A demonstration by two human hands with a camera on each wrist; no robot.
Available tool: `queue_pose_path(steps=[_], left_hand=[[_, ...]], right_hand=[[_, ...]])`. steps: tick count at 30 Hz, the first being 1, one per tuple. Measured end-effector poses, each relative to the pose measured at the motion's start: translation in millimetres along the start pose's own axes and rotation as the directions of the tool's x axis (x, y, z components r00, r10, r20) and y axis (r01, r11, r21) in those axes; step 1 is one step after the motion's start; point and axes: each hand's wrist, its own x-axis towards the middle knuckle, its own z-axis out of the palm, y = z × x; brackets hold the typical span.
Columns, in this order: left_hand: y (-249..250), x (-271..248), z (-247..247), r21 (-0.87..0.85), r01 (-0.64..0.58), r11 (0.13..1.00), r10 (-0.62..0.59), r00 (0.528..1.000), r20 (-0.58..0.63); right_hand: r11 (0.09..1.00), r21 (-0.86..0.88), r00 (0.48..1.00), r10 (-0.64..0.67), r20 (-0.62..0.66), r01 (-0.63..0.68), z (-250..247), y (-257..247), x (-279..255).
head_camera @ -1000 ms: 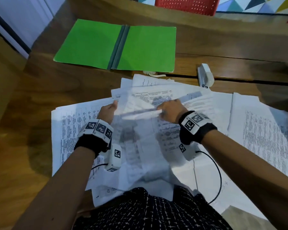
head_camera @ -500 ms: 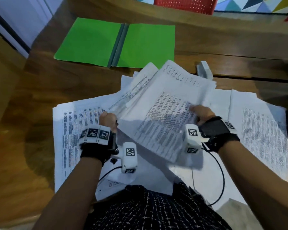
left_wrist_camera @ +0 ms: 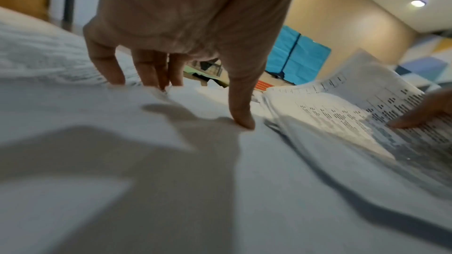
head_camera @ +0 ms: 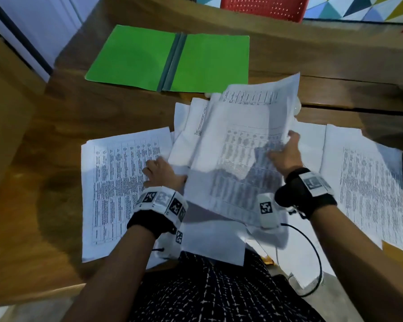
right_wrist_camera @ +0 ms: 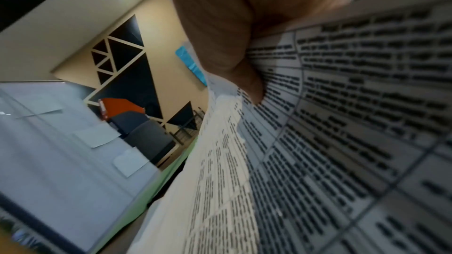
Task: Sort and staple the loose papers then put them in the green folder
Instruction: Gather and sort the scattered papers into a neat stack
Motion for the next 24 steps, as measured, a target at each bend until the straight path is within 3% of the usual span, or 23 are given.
queue_pose_path(steps=[2,4,8,10,12,14,15,17,20,22,24], left_hand=[[-4.2,-7.8,-2.6,0.201,-0.025,0.979,0.016,0.999,0.049],[-4.8,-9.1,1.5,0.261,-0.059,0.964,0.042,0.997,0.07],[6.8,1.2,-10.5,0.007,-0.094,0.996,0.094,0.994,0.061],[15.7,3.6,-32.4,-0.076,-0.094,0.993,0.093,0.996,-0.016],[28.3,2.9,-65.0,-0.15,-0.126,0.981,0.099,0.98,-0.173],[44.0,-9.9,-103.2,-0.228,-0.225,0.947,0.135,0.926,-0.352],[53.7,-18.3,-120.8,-0.214,-0.33,0.919,0.211,0.873,-0.44],[66.8,-34.7,-144.1,-0.147,-0.494,0.857,0.366,0.785,-0.5],[74.9,-35.9,-137.1,-0.181,-0.616,0.767,0.498,0.748,-0.438],[66.0,-24.3,-108.0,-0.261,-0.613,0.746,0.544,0.787,-0.293],[51.1,-17.8,-78.5,-0.283,-0.62,0.731,0.617,0.779,-0.112]], right_hand=[[0.99,-0.136,0.999,-0.036,-0.027,0.032,-19.4,2.6,-0.7],[0.963,-0.269,1.0,-0.009,-0.024,0.002,-27.9,8.4,-1.4],[0.949,-0.308,0.995,0.081,0.054,-0.06,-23.0,25.6,-5.5],[0.963,-0.264,0.995,0.078,0.066,-0.058,-21.0,29.3,-8.9],[0.974,-0.223,0.997,0.061,0.042,-0.051,-19.7,33.9,-7.1],[0.981,-0.186,0.998,0.055,0.04,-0.047,-19.1,34.6,-5.3],[0.985,-0.166,0.997,0.063,0.049,-0.054,-18.4,32.0,-5.2],[0.993,-0.092,0.99,0.082,0.112,-0.071,-15.0,26.8,-5.9],[0.995,-0.024,0.979,0.099,0.178,-0.096,-3.1,20.7,-6.9],[0.993,0.039,0.968,0.095,0.234,-0.107,3.4,12.6,-12.6],[0.985,0.123,0.965,0.091,0.247,-0.125,10.3,9.4,-17.3]])
